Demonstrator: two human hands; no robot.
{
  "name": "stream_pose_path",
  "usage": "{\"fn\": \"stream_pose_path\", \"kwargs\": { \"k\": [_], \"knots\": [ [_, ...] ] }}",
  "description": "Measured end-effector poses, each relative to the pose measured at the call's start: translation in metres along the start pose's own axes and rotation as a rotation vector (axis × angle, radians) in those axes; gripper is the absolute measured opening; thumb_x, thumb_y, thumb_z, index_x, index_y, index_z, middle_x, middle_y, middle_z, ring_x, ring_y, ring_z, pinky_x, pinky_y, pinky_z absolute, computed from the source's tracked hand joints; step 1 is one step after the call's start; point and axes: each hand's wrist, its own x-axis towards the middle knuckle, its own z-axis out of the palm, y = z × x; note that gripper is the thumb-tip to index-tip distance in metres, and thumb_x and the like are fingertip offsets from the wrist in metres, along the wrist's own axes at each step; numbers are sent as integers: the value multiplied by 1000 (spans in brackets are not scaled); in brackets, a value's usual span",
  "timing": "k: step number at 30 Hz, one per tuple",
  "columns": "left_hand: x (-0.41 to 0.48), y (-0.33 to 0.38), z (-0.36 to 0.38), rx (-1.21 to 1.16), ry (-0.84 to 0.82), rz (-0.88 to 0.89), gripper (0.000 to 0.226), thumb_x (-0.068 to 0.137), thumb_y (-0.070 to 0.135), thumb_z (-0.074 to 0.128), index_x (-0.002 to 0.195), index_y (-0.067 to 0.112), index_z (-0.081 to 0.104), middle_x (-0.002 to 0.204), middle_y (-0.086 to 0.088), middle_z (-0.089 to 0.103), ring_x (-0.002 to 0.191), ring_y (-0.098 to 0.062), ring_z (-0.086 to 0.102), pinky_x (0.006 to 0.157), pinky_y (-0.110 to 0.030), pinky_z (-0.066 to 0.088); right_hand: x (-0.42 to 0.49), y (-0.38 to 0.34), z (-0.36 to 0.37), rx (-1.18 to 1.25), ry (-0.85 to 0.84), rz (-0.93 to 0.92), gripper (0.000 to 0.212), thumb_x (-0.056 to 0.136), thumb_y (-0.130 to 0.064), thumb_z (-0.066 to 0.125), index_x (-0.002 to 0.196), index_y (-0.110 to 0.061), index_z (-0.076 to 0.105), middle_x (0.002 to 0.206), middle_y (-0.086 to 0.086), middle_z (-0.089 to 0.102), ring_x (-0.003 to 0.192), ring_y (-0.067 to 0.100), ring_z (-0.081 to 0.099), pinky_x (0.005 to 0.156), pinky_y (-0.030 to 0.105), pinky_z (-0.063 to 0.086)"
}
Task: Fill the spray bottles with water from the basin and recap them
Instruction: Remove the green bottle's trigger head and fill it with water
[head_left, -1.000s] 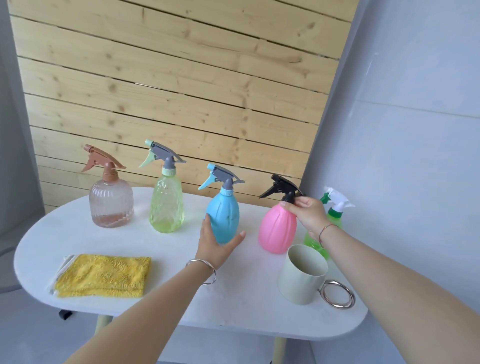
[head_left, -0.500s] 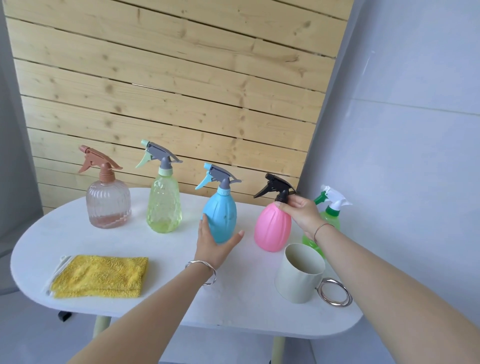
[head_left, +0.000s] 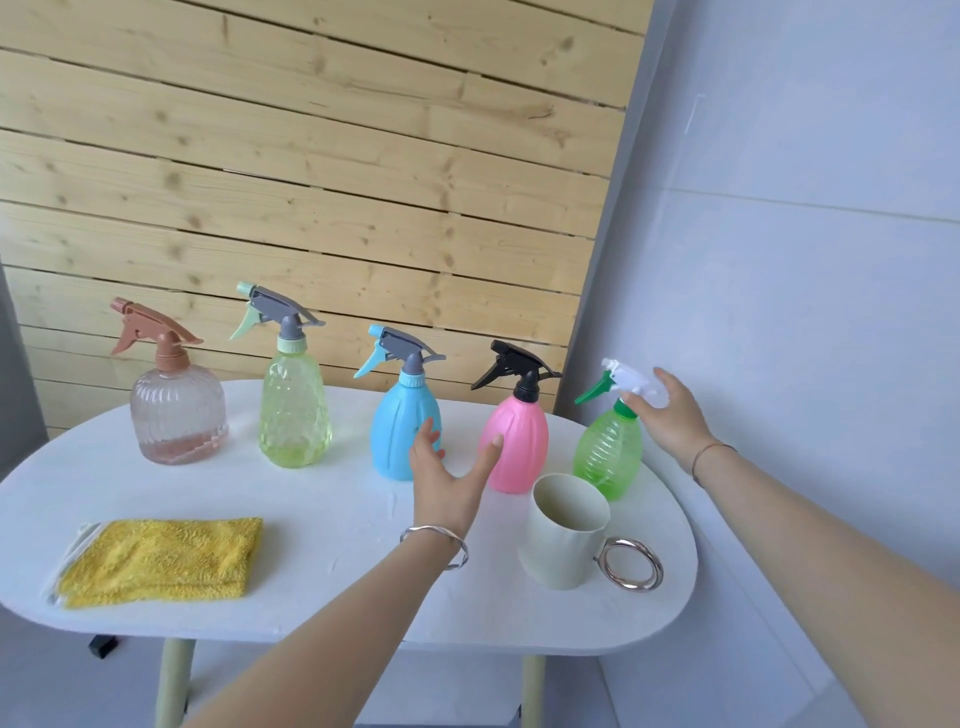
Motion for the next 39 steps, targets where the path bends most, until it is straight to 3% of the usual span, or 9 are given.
{"fn": "stream_pose_path", "kwargs": {
  "k": [5,8,15,19,22,28,31,34,39],
  "knots": [
    [-9,0,3,-2,-24,1,86,79,42,72,148,20,24,139,2,36,120,-17,43,93,-26,32,-15,12,-2,82,140,-17,20,85,-20,68,94,-10,53,91,7,59,90,30,55,68,29,39],
    [-16,12,2,-3,-62,-1,84,81,42,70,148,19,24,141,2,35,121,-15,42,93,-25,32,-27,2,-15,116,211,-77,24,86,-20,66,77,-14,45,70,7,54,70,26,47,55,23,33],
    [-42,68,-9,99,-255,176,106,63,55,78,148,23,23,145,9,32,130,-10,36,101,-23,30,-70,-103,-60,479,325,-264,27,81,-32,68,71,-28,42,76,5,60,76,26,60,77,44,52],
    [-70,102,-35,89,-337,234,102,64,39,86,144,33,24,137,20,32,124,3,35,100,-17,32,-115,-141,-52,561,115,-248,27,86,-28,67,75,-19,45,80,18,66,74,24,62,81,52,54],
    [-94,104,-63,67,-365,257,84,61,32,90,130,29,41,124,17,52,103,17,50,80,-2,40,-155,-154,-33,692,-40,-160,16,89,-21,65,84,-13,52,88,12,69,75,20,67,77,40,57],
    [-139,93,-109,67,-256,217,86,46,55,83,122,33,48,117,8,54,108,-2,56,85,-12,46,-216,-170,-10,713,-349,-39,26,83,-24,71,91,0,70,98,20,72,80,16,62,79,33,49],
    [-151,102,-129,-38,-306,82,84,47,55,82,123,29,55,116,-1,64,103,-11,64,84,-24,52,-232,-182,-11,777,-380,-31,22,86,-23,67,85,-2,70,93,8,75,81,16,66,76,28,53],
    [-156,120,-143,-430,-525,-282,62,74,57,68,123,20,59,114,-10,69,101,-28,66,77,-37,57,-237,-190,-17,904,-444,-27,28,86,-28,64,92,0,68,93,5,73,82,18,66,70,26,55],
    [-146,130,-161,-399,-525,-480,69,78,71,49,128,26,59,124,-8,66,111,-32,64,86,-47,55,-254,-201,-20,938,-424,-76,20,79,-34,67,82,-15,71,93,-1,74,93,15,65,97,38,47]
  ]
}}
